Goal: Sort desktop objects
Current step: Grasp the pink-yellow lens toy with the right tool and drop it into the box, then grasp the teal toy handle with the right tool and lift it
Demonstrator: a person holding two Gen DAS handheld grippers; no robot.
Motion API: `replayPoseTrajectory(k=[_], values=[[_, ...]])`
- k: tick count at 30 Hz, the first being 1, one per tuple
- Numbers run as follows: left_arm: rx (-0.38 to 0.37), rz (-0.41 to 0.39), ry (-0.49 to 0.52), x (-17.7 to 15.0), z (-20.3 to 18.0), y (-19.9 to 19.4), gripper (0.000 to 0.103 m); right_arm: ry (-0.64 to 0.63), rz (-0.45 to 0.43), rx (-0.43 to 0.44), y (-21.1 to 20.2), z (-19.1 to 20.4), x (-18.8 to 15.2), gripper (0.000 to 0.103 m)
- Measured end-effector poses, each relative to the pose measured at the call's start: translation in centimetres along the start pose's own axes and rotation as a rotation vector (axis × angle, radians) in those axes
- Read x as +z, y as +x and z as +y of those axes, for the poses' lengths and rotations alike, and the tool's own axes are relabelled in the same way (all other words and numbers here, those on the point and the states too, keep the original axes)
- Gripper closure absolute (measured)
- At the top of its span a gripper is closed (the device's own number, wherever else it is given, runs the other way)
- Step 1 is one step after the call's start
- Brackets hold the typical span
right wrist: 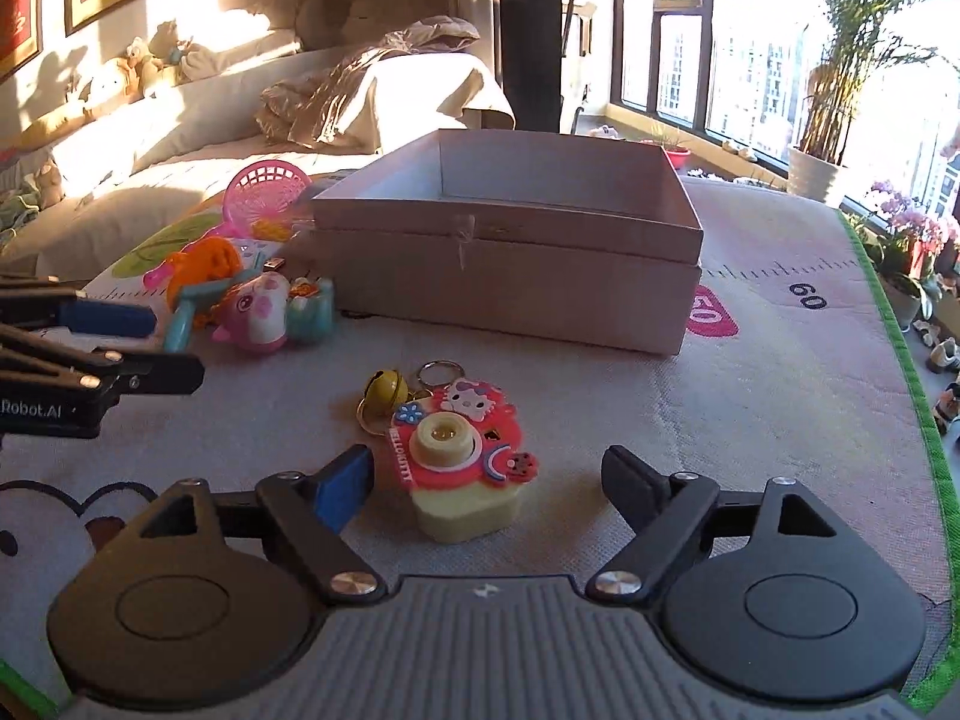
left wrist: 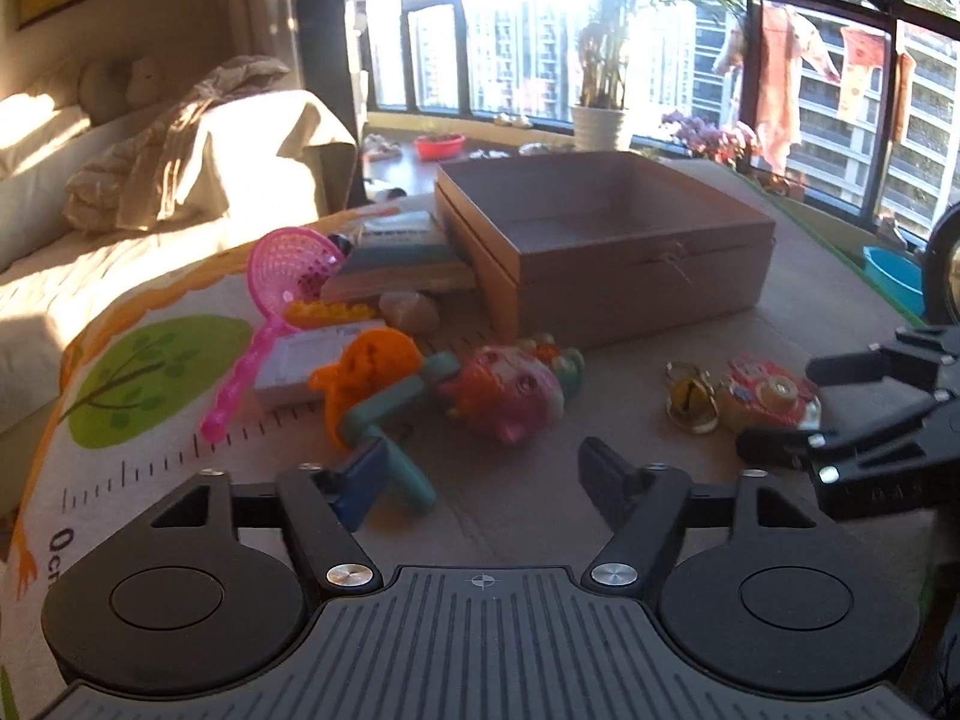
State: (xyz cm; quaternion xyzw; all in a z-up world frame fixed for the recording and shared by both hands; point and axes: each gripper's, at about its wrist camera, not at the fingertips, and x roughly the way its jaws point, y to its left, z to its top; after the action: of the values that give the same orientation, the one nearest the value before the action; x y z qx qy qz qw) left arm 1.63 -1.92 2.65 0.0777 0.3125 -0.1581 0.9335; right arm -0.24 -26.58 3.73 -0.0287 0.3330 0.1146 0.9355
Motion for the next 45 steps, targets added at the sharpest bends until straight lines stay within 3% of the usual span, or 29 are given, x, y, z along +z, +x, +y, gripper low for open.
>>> replayPoseTrajectory(k=[4,7,8,12,15,18,21,25,28,30,33,36,41,45], values=[[-0.035,0.007,0.025,1.9,-0.8,2.7,0.024,-0.033,-0.01,-0.002,-0.3,0.5,0.0,0.019],[-0.005,0.033,0.053,2.4,-1.5,4.7,0.029,-0.119,-0.011,-0.002,-0.1,1.5,0.2,0.02],[-0.002,0.04,0.057,2.5,-1.6,4.9,0.036,-0.137,-0.01,-0.002,0.0,1.7,0.3,0.021],[-0.013,0.035,0.087,1.7,-1.8,3.3,0.046,-0.163,0.018,0.024,0.1,1.5,1.1,0.057],[-0.026,0.017,0.14,1.0,-2.3,1.0,0.048,-0.158,0.041,0.048,-0.8,1.1,1.5,0.059],[-0.072,-0.023,0.155,1.6,-2.6,-1.8,0.048,-0.135,0.017,0.097,-3.0,0.3,2.4,0.059],[-0.076,-0.13,0.166,4.0,-3.0,-3.8,0.048,-0.08,-0.059,0.12,-5.4,-1.2,4.9,0.059],[-0.063,-0.238,0.21,7.3,-3.9,-3.0,0.048,-0.021,-0.162,0.112,-6.4,-3.5,9.6,0.059],[-0.058,-0.267,0.207,9.8,-4.6,0.2,0.046,0.018,-0.189,0.069,-4.4,-4.7,13.5,0.059],[-0.059,-0.278,0.205,11.4,-4.7,3.0,0.037,0.033,-0.201,0.046,-2.4,-5.1,15.6,0.058],[-0.069,-0.186,0.136,12.1,-3.4,5.3,0.025,0.044,-0.188,-0.016,0.6,-5.3,17.4,0.044],[-0.068,-0.144,0.105,9.7,-1.7,4.1,0.009,0.033,-0.179,-0.028,1.0,-5.3,16.1,0.042],[-0.04,-0.09,0.109,4.2,0.2,1.8,0.007,0.008,-0.157,-0.037,0.0,-4.5,11.5,0.038],[0.016,-0.051,0.101,1.2,1.3,1.8,0.007,0.002,-0.124,-0.008,-0.8,-3.4,7.7,0.029]])
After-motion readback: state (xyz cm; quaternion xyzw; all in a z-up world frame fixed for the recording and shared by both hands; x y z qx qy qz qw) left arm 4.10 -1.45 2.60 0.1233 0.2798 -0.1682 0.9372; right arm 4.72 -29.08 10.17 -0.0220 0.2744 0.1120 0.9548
